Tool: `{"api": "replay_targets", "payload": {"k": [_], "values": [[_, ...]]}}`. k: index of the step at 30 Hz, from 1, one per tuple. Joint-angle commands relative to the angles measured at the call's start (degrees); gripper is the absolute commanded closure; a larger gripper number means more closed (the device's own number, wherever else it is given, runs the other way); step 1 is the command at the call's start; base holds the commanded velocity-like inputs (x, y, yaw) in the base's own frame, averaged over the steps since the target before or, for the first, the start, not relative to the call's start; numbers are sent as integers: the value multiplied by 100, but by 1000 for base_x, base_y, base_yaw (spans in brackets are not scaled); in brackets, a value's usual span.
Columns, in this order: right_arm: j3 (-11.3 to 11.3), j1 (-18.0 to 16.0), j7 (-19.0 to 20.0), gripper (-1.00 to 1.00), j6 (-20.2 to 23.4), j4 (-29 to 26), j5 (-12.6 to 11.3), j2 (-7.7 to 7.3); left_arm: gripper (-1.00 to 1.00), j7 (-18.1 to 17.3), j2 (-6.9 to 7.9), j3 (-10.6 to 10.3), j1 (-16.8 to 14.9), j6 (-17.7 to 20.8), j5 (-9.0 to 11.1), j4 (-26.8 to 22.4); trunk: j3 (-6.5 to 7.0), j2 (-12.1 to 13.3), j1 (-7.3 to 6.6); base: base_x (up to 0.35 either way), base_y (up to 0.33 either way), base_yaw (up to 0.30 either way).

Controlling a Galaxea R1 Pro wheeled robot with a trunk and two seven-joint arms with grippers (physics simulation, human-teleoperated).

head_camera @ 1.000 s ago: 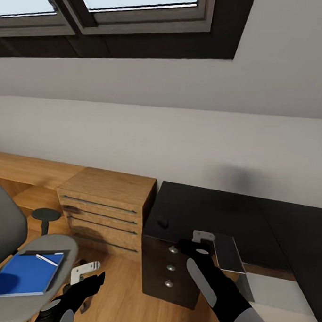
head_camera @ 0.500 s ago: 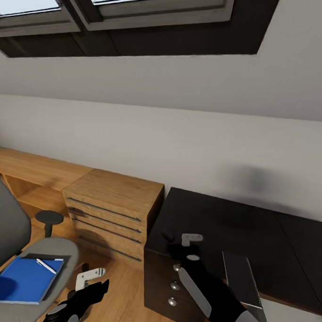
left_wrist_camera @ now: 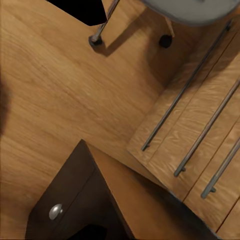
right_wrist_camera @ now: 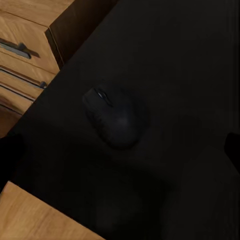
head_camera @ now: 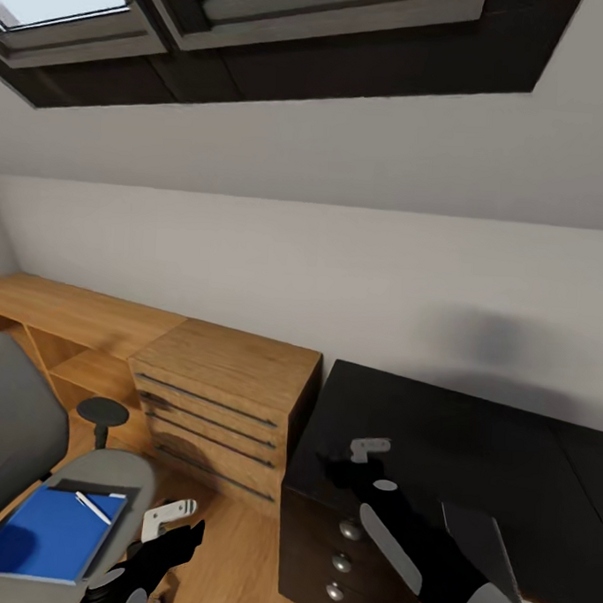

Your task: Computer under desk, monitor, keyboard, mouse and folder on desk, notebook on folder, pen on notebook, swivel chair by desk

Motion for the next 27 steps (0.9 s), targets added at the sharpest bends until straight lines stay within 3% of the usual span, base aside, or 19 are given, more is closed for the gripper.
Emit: {"api": "replay_targets", "payload": {"k": [1, 8, 12, 14, 16, 24, 27], "values": [[29, -8, -36, -100, -43, -8, -50, -41, -100, 54, 1, -9, -4, 16, 60, -11, -8, -5, 3, 276, 0, 2], [74, -8, 47, -100, -135, 25, -45, -109, -100, 54, 1, -11, -4, 15, 60, -19, -8, -5, 3, 229, 0, 1], [154, -8, 570, -100, -280, 121, 352, -119, -100, 44, 1, -13, -4, 15, 60, -30, -8, -5, 3, 219, 0, 0], [157, -8, 938, -100, -486, 383, 712, -107, -100, 33, 1, -16, -4, 15, 60, -33, -8, -5, 3, 214, 0, 0], [155, -8, 1071, -100, -570, 536, 812, -104, -100, 30, 1, -14, -4, 15, 60, -34, -8, -5, 3, 96, 0, 0], [128, -8, 1301, -100, -710, 811, 871, -101, -100, 24, -2, -12, -4, 15, 60, -139, -8, -5, 3, 187, 0, 0], [121, -13, 1442, -100, -837, 1163, 875, -84, -100, 20, 0, -9, -4, 15, 60, -203, -8, -5, 3, 90, 0, 0]]}}
